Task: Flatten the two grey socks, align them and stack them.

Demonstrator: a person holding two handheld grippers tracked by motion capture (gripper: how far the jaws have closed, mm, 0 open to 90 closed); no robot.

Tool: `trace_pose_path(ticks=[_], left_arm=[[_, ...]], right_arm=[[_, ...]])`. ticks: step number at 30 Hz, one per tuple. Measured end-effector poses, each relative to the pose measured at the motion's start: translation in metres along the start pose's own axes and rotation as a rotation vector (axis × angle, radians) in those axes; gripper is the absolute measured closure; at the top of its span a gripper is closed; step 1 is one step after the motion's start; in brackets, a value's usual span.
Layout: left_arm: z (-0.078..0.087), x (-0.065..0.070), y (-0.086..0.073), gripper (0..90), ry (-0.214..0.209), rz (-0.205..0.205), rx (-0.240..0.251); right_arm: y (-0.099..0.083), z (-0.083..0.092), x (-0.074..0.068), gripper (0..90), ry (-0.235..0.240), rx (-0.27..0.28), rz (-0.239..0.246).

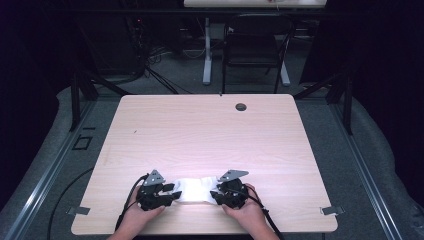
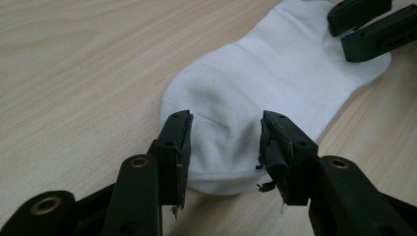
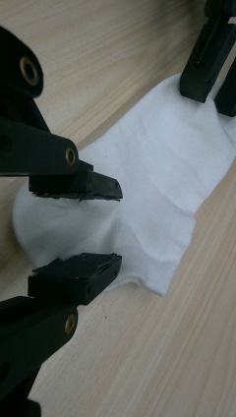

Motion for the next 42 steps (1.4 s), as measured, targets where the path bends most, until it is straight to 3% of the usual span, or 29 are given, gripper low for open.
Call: trace_pose_path(ticks=[4,9,20,42], left_arm=[[0.002,0.001,0.002,53.1,-0.004,-0.003,0.004],[0.006,0.005,0.006,49.6,-0.019,0.021,0.031],[0.019,0.002,0.01,47.3,-0.007,0.028,0.071],[0.036,-0.031,0.003,44.3,0.07,0.077,0.095]], right_arm=[[0.002,0.002,-0.002,60.2,0.002,0.014,0.003],[0.005,0.006,-0.006,56.3,0.012,0.038,0.017],[0.008,0.02,-0.005,53.2,0.008,0.083,0.029],[0.003,0.039,0.019,51.6,-0.049,0.119,-0.015]])
Point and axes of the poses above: each handheld gripper's, and its own axes: z roughly backward along the jaws, y roughly out of its top, x roughly to its right, the point moved 9 cm from there along -z, roughly forward along the jaws, and after that the axes turned 2 degrees about -z, right-handed, at the moved point
